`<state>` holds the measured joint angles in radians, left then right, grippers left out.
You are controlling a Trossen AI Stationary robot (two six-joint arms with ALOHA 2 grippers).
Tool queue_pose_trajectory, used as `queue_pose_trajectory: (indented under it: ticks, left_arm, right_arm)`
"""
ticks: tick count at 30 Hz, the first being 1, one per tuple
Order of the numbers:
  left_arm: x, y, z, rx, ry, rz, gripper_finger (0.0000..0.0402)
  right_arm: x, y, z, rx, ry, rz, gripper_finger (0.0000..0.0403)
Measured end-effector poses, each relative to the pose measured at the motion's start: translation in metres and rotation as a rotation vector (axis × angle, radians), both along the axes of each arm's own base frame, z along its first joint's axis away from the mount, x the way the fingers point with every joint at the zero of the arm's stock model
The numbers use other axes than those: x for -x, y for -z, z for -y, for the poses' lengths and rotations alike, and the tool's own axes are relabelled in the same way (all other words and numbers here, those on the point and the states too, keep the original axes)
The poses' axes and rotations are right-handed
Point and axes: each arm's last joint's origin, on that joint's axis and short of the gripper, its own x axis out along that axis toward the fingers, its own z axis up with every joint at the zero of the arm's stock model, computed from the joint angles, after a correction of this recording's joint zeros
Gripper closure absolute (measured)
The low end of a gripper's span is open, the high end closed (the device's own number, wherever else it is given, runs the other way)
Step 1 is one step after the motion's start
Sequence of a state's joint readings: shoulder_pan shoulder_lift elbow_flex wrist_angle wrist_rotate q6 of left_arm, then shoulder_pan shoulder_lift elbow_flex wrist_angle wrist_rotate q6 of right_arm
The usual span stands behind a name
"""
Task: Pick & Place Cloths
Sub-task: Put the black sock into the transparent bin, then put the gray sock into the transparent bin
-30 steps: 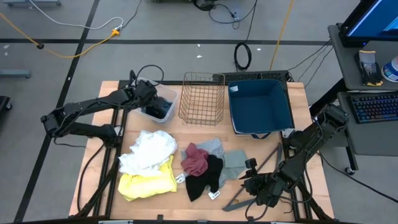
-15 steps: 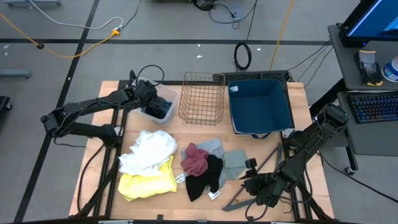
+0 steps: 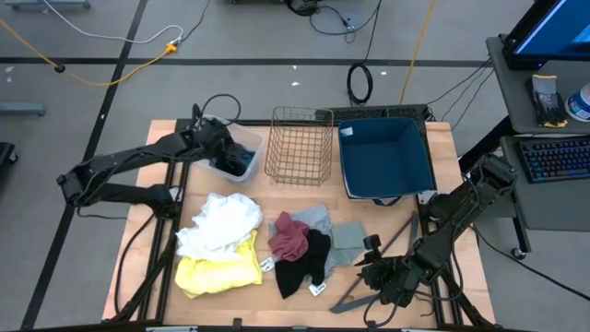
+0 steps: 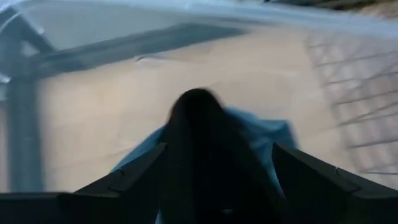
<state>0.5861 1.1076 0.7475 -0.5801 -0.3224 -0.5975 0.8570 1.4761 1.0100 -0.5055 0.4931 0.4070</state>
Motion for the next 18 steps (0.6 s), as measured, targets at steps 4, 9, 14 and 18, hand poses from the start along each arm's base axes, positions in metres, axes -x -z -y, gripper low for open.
queue_pose_trajectory:
  ticks: [4, 9, 14, 18]
  left_arm:
    - [0.003, -0.014, 0.004, -0.031, 0.051, 0.096, 0.0108]
    - [0.01, -0.032, 0.011, -0.074, 0.099, 0.232, 0.0107]
    - [0.014, -0.048, 0.022, -0.104, 0.172, 0.351, 0.0107]
    - [0.012, -0.057, 0.032, -0.114, 0.261, 0.442, 0.0107]
  right_arm:
    - [0.0, 0.0, 0.0, -0.001, 0.0, 0.0, 0.0287]
    - [0.0, 0.0, 0.0, -0.001, 0.0, 0.0, 0.0287]
    - [0.0, 0.0, 0.0, -0.003, 0.0, 0.002, 0.0287]
    - [-0.002, -0.001, -0.001, -0.011, -0.003, 0.014, 0.0287]
